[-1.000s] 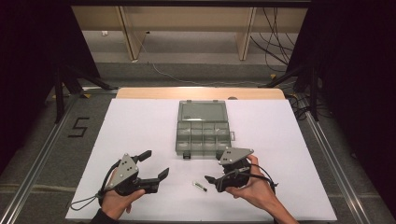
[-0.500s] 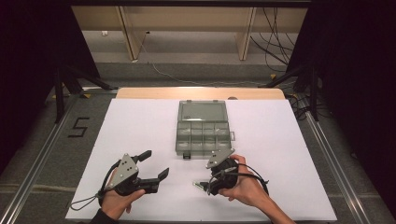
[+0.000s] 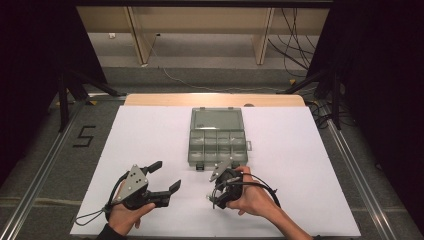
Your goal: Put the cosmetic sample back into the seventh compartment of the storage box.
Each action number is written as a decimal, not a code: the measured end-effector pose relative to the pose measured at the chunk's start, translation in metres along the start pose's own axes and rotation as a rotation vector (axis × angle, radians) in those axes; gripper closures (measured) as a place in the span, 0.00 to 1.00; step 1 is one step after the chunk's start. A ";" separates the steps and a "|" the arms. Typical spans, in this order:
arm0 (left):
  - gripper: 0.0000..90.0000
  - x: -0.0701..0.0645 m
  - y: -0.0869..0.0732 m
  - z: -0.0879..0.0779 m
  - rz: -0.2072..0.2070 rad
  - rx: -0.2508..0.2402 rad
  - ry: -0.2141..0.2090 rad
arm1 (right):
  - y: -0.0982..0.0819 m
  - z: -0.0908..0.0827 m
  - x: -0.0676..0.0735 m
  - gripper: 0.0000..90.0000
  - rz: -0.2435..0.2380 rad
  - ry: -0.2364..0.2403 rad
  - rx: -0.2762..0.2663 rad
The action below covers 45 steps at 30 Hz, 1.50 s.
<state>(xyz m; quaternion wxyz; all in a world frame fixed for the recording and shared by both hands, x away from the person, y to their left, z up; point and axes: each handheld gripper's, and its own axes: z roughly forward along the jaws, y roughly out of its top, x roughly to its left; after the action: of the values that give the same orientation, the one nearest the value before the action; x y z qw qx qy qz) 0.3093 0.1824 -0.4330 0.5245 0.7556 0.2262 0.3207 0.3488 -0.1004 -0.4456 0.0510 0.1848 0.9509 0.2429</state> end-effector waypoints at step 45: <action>0.17 0.000 0.001 -0.001 -0.002 -0.004 -0.001 | 0.022 0.028 0.010 0.90 -0.028 0.023 0.220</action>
<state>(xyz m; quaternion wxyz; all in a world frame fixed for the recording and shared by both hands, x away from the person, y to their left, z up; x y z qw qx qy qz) 0.3085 0.1826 -0.4322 0.5266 0.7544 0.2262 0.3201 0.3517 -0.0665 -0.4598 0.0231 0.1733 0.9748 0.1384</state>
